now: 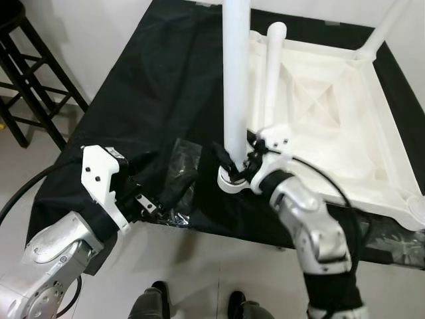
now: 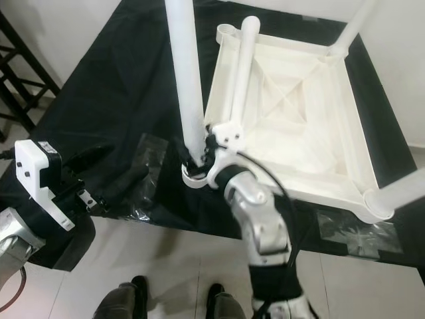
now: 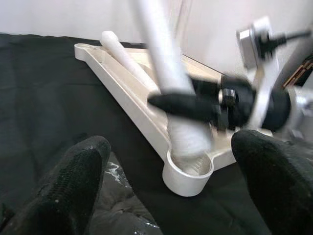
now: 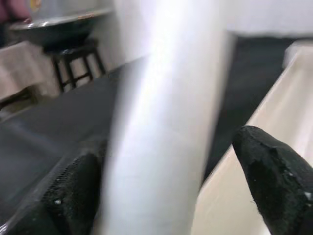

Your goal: Building children table

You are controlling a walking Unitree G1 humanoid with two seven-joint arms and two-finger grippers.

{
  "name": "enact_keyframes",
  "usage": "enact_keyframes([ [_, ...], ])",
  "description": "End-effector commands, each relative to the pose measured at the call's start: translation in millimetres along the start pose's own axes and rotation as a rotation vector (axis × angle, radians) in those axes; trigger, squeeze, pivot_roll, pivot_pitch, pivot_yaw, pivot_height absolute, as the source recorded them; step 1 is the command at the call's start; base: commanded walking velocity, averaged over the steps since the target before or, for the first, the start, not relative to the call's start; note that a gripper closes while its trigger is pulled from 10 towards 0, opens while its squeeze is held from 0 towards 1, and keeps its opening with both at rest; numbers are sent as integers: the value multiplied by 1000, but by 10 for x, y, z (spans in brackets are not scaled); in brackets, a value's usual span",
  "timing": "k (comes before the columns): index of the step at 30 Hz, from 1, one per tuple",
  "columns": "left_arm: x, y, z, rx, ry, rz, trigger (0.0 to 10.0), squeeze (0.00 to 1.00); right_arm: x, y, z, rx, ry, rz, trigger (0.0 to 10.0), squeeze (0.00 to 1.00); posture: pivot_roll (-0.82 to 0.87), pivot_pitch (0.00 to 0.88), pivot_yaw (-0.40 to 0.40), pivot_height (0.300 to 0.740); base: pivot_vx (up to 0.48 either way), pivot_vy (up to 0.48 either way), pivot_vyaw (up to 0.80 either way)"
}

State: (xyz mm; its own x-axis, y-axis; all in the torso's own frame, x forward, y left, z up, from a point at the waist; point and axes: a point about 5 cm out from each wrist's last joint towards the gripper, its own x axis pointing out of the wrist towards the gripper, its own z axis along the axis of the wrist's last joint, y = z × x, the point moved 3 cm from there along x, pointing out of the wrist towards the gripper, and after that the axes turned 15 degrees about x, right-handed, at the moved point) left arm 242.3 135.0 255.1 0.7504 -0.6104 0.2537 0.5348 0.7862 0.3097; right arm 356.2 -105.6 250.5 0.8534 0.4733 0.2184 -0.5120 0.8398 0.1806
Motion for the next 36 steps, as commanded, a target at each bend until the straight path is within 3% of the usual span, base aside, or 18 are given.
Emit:
enact_keyframes([
  [1, -12, -44, -9, -2, 0, -11, 10000, 0, -29, -95, -12, 17, -3, -12, 10000, 1000, 125, 316, -67, 740, 0, 0, 0],
  [2, -15, -47, -6, -1, -1, -10, 10000, 0, -10, -127, 25, -3, -8, -12, 10000, 1000, 128, 316, -68, 740, 0, 0, 0],
  [3, -18, -47, -3, 1, -1, -9, 10000, 0, 2, -149, 51, -12, -10, -11, 1098, 1000, 128, 316, -68, 740, 0, 0, 0],
  [4, -24, -42, 1, 3, -1, -5, 10000, 0, 7, -173, 60, -26, -5, -19, 0, 1000, 135, 316, -70, 740, 0, 0, 0],
  [18, -22, 19, 23, 24, -6, 7, 10000, 0, 34, -324, -49, -12, 45, -124, 0, 1000, 136, 308, -64, 740, 0, 0, 0],
  [24, 28, 67, 43, 30, -20, 20, 10000, 0, 54, -300, -32, 14, 20, -119, 0, 1000, 127, 298, -65, 740, 0, 0, 0],
  [25, 59, 82, 42, 32, -22, 36, 10000, 0, 61, -219, 13, 58, -13, -76, 10000, 631, 127, 298, -65, 740, 0, 0, 0],
  [26, 79, 91, 37, 33, -22, 47, 10000, 0, 64, -160, 46, 88, -36, -44, 10000, 631, 125, 295, -64, 740, 0, 0, 0],
  [27, 110, 119, 11, 45, -10, 82, 10000, 0, 58, -96, 86, 112, -64, -17, 10000, 12, 119, 289, -64, 740, 0, 0, 0],
  [31, 163, 166, -68, 37, 19, 146, 10000, 0, 10, -2, 158, 131, -115, 19, 10000, 0, 113, 283, -62, 740, 0, 0, 0],
  [36, 211, 156, -122, 21, 36, 152, 10000, 0, -74, -36, 233, 153, -171, 6, 10000, 0, 88, 264, -59, 740, 0, 0, 0],
])
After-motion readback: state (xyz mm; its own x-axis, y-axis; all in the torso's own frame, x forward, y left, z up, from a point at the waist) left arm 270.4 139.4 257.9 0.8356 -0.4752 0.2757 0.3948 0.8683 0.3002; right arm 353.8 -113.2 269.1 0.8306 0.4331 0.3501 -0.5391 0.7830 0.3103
